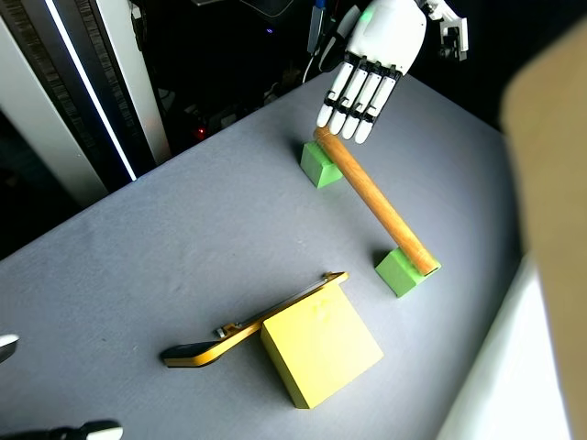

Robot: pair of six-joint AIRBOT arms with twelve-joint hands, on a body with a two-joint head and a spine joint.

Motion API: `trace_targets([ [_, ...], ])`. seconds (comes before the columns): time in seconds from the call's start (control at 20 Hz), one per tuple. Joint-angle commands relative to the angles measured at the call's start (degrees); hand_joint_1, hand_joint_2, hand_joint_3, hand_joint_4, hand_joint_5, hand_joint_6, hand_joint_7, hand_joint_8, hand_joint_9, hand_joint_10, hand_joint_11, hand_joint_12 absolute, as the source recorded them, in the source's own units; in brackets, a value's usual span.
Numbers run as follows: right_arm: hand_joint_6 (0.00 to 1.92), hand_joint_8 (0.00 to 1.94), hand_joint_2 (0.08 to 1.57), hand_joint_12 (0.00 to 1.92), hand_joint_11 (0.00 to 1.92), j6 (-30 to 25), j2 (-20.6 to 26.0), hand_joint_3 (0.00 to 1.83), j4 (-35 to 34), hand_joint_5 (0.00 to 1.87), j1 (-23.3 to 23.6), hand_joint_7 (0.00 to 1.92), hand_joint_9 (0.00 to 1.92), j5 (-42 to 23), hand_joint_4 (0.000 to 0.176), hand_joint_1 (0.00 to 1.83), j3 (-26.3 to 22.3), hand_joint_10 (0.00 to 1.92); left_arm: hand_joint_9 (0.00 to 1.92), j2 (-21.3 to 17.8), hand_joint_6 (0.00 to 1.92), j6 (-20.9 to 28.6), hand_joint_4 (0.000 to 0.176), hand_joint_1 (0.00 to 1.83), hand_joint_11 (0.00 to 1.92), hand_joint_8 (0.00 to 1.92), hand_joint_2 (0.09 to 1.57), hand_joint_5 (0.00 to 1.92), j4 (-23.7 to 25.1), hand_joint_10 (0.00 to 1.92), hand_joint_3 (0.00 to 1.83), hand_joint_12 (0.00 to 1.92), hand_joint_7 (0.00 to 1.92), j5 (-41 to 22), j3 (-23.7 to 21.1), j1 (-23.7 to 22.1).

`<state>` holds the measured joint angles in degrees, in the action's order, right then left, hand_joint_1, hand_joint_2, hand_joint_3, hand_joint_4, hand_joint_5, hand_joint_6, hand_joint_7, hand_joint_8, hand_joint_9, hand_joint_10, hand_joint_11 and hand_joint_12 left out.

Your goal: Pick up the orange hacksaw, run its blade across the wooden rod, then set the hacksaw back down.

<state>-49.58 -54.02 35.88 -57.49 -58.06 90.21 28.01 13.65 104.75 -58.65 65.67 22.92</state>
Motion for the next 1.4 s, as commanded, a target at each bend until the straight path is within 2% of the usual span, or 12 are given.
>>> trace_targets([
  [0.0, 0.00, 0.00, 1.05, 0.53, 0.00, -0.72, -0.21, 0.00, -5.20, 0.10, 0.26, 0.10, 0.11, -4.60, 0.000, 0.92, 0.62, 0.01, 0.01, -0.10, 0.00, 0.22, 0.000, 0.09, 0.01, 0.00, 1.26, 0.01, -3.50, 0.00, 0.00, 0.00, 0.00, -1.24, 0.21, -0.89],
  [0.05, 0.00, 0.00, 1.05, 0.53, 0.00, -0.75, -0.82, 0.00, -5.55, 0.10, 0.20, 0.10, 0.11, -4.31, 0.000, 0.92, 0.77, 0.01, 0.01, -0.10, 0.00, 0.53, 0.000, 0.09, 0.01, 0.00, 1.26, 0.01, -2.67, 0.00, 0.00, 0.00, 0.00, -1.24, 0.10, -1.67],
  [0.1, 0.00, 0.00, 1.06, 0.53, 0.00, -0.99, -1.52, 0.00, -5.58, 0.10, 0.65, 0.09, 0.10, -2.92, 0.000, 0.91, 0.78, 0.00, 0.00, -0.24, 0.00, 3.51, 0.000, 0.08, 0.00, 0.00, 1.26, 0.00, -0.06, 0.00, 0.00, 0.00, 0.00, -1.24, -0.47, -4.08],
  [0.25, 0.00, 0.00, 1.06, 0.53, 0.00, -1.62, -2.83, 0.01, -5.80, 0.09, 1.34, 0.09, 0.11, -1.14, 0.000, 0.86, 1.58, 0.00, 0.01, -0.50, 0.00, 4.47, 0.000, 0.10, 0.02, 0.00, 1.25, 0.01, 0.89, 0.00, 0.00, 0.01, 0.01, -1.35, -1.18, -4.97],
  [0.35, 0.00, 0.00, 1.07, 0.52, 0.00, -1.62, -3.55, 0.00, -5.92, 0.10, 1.98, 0.12, 0.13, 0.12, 0.000, 0.86, 1.96, 0.00, 0.01, -0.51, 0.00, 4.47, 0.000, 0.11, 0.02, 0.00, 1.25, 0.01, 1.08, 0.00, 0.00, 0.01, 0.00, -1.34, -1.22, -4.60],
  [0.4, 0.00, 0.00, 1.09, 0.60, 0.00, -1.10, -3.95, 0.00, -5.91, 0.10, 2.36, 0.12, 0.14, 0.80, 0.000, 0.84, 2.03, 0.01, 0.01, -0.61, 0.00, 4.47, 0.000, 0.09, 0.00, 0.00, 1.26, 0.01, 1.23, 0.00, 0.00, 0.03, 0.01, -1.36, -1.14, -4.08],
  [0.5, 0.00, 0.00, 1.09, 0.58, 0.00, -0.26, -4.69, 0.00, -5.91, 0.10, 2.96, 0.12, 0.15, 1.64, 0.000, 0.85, 2.03, 0.00, 0.00, -0.74, 0.00, 4.47, 0.000, 0.11, 0.00, 0.00, 1.26, 0.00, 1.69, 0.00, 0.00, 0.00, 0.00, -1.58, -0.71, -3.46],
  [0.75, 0.00, 0.00, 1.08, 0.70, 0.00, 0.80, -6.78, 0.00, -5.90, 0.12, 5.11, 0.16, 0.18, 3.12, 0.000, 0.84, 2.02, 0.00, 0.05, -0.82, 0.00, 4.46, 0.000, 0.13, 0.04, 0.00, 1.24, 0.04, 2.89, 0.00, 0.00, 0.05, 0.05, -3.82, 0.21, -1.28],
  [0.85, 0.00, 0.00, 1.07, 0.70, 0.00, 1.36, -7.60, 0.00, -5.90, 0.13, 5.96, 0.16, 0.18, 3.67, 0.000, 0.85, 2.03, 0.00, 0.05, -0.71, 0.00, 4.44, 0.000, 0.15, 0.00, 0.00, 1.24, 0.04, 3.13, 0.00, 0.00, 0.11, 0.05, -3.75, 0.04, -0.72],
  [0.95, 0.00, 0.00, 1.09, 0.68, 0.00, 2.25, -8.73, 0.00, -5.91, 0.12, 7.52, 0.16, 0.18, 4.87, 0.000, 0.83, 2.03, 0.00, 0.03, -0.47, 0.00, 4.44, 0.000, 0.10, 0.00, 0.00, 1.25, 0.02, 3.14, 0.00, 0.00, 0.11, 0.04, -1.93, -0.60, -0.38],
  [1.2, 0.00, 0.00, 1.07, 0.57, 0.00, 4.48, -11.13, 0.00, -5.91, 0.12, 10.66, 0.15, 0.17, 7.68, 0.000, 0.86, 2.07, 0.00, 0.05, 0.48, 0.00, 4.47, 0.000, 0.12, 0.00, 0.00, 1.25, 0.04, 2.98, 0.01, 0.00, 0.16, 0.06, -0.56, -1.87, 0.01],
  [1.35, 0.00, 0.00, 1.08, 0.62, 0.00, 5.24, -12.32, 0.00, -5.90, 0.14, 11.74, 0.17, 0.18, 8.23, 0.000, 0.87, 2.07, 0.00, 0.06, 0.70, 0.00, 4.48, 0.000, 0.10, 0.00, 0.00, 1.24, 0.05, 2.49, 0.00, 0.00, 0.20, 0.06, 0.03, -2.65, 0.52],
])
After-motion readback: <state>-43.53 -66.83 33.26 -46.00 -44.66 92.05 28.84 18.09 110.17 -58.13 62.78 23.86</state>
